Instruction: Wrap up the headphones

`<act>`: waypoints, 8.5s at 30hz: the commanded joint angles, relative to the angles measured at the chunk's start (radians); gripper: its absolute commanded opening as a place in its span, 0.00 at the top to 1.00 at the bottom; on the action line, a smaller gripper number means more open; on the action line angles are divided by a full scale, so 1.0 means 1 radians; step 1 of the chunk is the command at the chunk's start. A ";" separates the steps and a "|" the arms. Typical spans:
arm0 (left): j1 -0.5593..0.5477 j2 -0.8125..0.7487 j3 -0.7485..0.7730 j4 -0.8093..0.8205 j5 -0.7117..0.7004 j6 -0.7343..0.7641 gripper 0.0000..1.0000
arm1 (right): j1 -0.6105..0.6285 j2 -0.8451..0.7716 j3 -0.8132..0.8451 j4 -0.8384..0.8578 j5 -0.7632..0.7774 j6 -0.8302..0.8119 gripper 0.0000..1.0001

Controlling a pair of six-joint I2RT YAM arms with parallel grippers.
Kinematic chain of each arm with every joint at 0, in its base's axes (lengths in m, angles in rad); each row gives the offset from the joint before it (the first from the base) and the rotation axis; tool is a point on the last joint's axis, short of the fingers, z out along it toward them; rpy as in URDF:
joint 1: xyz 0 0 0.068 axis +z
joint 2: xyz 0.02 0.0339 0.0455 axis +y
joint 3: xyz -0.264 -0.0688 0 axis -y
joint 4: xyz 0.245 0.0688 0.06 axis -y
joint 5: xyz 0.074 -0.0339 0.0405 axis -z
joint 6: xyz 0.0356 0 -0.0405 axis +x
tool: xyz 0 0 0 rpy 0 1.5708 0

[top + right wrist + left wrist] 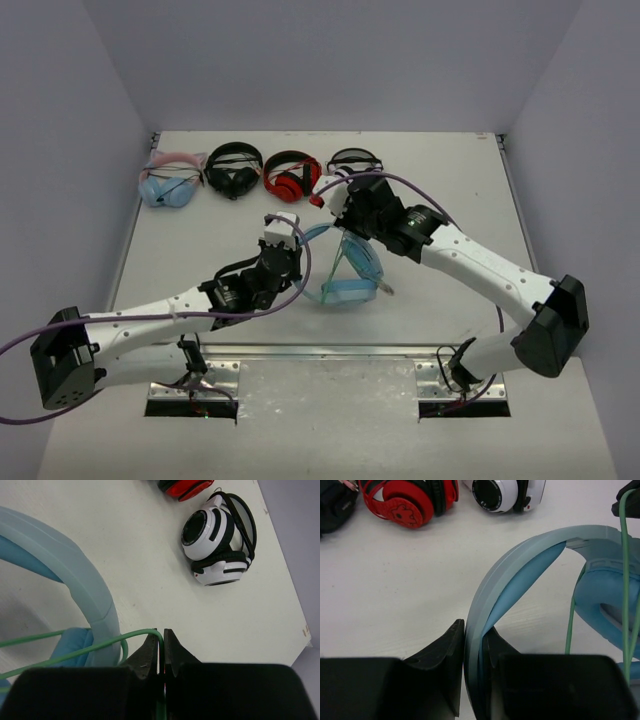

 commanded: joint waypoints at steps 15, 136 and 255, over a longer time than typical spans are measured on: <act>-0.027 -0.088 0.108 -0.101 0.134 -0.044 1.00 | -0.181 -0.134 -0.041 0.135 -0.055 0.146 0.79; 0.257 0.037 0.513 -0.366 0.415 0.024 0.00 | -0.515 -0.070 0.013 -0.207 -0.474 0.433 0.99; 0.095 -0.478 0.088 -0.491 0.338 -0.065 0.00 | -0.704 0.727 0.833 0.107 -0.016 0.442 0.01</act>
